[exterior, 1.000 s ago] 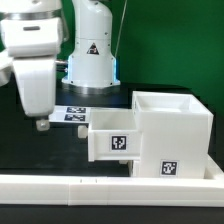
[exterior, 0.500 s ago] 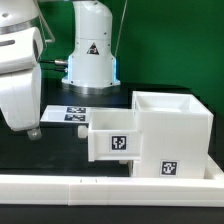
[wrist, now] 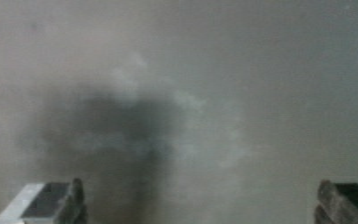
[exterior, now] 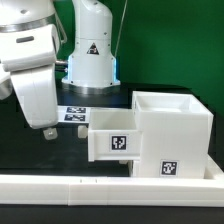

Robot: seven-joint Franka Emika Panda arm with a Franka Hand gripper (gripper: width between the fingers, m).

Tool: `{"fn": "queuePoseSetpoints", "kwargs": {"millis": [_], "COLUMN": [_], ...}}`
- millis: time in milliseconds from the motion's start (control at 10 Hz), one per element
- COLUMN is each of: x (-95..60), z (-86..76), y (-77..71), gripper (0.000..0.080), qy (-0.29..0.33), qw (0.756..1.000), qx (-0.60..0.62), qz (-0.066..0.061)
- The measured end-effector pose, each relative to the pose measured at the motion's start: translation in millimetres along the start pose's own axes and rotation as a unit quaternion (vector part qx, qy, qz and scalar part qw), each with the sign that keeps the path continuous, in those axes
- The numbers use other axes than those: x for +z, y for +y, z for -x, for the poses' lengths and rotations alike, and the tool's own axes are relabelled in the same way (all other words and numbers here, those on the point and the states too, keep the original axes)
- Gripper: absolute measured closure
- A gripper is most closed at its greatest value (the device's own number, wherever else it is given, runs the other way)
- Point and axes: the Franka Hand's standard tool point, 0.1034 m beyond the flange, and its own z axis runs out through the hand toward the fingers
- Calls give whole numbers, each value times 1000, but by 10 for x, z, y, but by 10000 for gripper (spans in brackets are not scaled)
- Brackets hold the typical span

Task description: Assemble drawer

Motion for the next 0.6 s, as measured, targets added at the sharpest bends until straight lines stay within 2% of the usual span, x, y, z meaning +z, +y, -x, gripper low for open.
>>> {"fn": "queuePoseSetpoints", "kwargs": {"millis": [400,600], "x": [50,78], "z": [-384,-478], "y": [138,175], "gripper": [151,151], "qy": [3,-2], "qw": [999,997], "qx": [45,71], "qz": [3,4]}}
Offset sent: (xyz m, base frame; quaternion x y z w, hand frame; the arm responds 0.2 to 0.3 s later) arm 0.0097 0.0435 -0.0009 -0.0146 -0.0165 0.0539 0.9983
